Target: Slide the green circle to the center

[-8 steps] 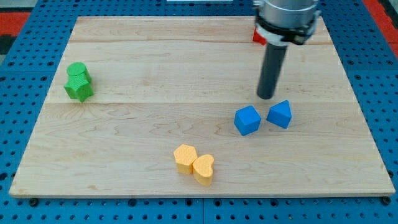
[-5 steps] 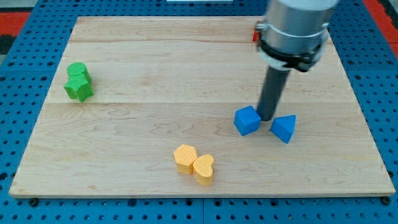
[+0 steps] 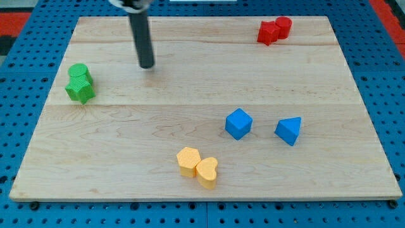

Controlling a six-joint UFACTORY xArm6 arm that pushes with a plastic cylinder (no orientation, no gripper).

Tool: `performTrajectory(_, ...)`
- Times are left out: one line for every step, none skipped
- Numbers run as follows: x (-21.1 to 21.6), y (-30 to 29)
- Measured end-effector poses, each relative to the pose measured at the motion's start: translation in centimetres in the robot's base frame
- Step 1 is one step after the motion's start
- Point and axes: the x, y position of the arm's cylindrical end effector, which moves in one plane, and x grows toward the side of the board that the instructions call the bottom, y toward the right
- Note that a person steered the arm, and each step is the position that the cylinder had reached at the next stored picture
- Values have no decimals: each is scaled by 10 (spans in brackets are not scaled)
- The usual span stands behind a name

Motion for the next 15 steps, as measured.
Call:
performTrajectory(-3,-75)
performTrajectory(-8,-160)
performTrajectory(48,-166)
performTrajectory(63,-142)
performTrajectory(61,-85)
performTrajectory(52,-60)
performTrajectory(51,-116)
performTrajectory(17,-98)
performTrajectory(1,-53)
performTrajectory(6,-56)
performTrajectory(14,-83)
performTrajectory(23,-81)
performTrajectory(27,-9)
performTrajectory(35,43)
performTrajectory(41,83)
